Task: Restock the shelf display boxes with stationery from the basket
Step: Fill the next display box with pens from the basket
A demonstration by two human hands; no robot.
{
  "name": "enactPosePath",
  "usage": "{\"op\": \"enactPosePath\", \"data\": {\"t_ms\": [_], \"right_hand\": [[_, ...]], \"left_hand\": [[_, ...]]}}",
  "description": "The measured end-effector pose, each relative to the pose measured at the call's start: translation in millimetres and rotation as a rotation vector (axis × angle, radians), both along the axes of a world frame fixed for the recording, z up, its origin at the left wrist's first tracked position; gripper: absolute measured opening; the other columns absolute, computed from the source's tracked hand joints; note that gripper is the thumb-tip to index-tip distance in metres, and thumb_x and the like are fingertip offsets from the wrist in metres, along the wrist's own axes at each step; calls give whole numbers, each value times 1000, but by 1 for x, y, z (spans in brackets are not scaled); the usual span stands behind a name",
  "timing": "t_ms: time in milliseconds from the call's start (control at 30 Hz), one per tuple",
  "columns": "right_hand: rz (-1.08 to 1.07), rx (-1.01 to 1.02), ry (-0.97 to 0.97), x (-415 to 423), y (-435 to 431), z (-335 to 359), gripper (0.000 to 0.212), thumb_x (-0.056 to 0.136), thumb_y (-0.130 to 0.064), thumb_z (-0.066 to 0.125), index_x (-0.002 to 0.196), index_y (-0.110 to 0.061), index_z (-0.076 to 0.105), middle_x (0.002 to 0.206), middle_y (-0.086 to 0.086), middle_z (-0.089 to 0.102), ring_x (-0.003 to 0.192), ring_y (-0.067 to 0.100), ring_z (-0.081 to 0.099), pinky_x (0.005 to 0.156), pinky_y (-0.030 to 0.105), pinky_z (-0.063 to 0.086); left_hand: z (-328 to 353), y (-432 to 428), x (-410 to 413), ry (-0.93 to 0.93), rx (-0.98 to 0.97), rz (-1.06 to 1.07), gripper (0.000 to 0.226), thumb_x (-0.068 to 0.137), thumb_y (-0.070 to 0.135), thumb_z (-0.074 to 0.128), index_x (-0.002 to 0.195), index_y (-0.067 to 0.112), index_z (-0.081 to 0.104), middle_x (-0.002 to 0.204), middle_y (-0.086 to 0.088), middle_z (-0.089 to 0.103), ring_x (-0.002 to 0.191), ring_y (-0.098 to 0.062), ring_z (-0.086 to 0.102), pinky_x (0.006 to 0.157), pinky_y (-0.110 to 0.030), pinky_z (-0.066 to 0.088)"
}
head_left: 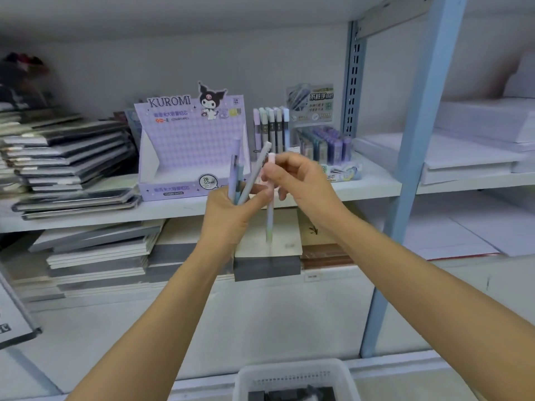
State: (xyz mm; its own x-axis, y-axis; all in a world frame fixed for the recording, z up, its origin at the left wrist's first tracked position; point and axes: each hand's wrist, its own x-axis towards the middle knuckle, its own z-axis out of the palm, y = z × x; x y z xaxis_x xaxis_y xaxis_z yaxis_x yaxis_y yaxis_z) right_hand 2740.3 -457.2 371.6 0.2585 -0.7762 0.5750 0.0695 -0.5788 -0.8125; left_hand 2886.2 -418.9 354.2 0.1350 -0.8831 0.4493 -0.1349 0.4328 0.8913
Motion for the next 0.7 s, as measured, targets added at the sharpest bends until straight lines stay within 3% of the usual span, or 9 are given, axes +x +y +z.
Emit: {"op": "enactPosePath", "data": {"t_ms": [100,233,333,533,700], "right_hand": [[6,-109,58,-3,-10,29,8,94,-9,60,98,-7,67,80,8,66,69,13,61,57,23,51],[-92,-161,-142,-16,-30,71,12,96,-12,58,102,-6,67,80,5,72,77,16,70,67,27,59],[-228,-181,-222,-25,-50,90,14,96,-14,59,100,-2,65,84,13,71,79,22,71,72,33,60],[-346,-176,-26,-20,-80,79,18,95,-9,59,104,6,64,88,20,69,79,21,70,69,28,60],[-347,-196,190,-16,-88,76,18,95,-12,59,103,2,67,86,14,72,82,19,72,73,30,60]], "left_hand": [[19,-8,1,-13,-33,-13,18,84,30,74,74,17,66,41,16,46,36,-2,39,40,-10,31],[44,-24,9,145,16,5,25,92,34,60,81,12,61,47,12,30,40,-7,24,39,-17,24],[50,-34,13,194,40,9,22,94,28,57,75,15,56,52,8,28,43,-10,21,39,-19,22],[45,-42,16,154,-13,-48,21,97,28,57,82,14,63,60,0,32,45,-11,25,39,-17,25],[43,-48,21,114,-28,-26,19,91,28,66,90,10,64,54,6,35,42,-7,30,39,-15,29]]}}
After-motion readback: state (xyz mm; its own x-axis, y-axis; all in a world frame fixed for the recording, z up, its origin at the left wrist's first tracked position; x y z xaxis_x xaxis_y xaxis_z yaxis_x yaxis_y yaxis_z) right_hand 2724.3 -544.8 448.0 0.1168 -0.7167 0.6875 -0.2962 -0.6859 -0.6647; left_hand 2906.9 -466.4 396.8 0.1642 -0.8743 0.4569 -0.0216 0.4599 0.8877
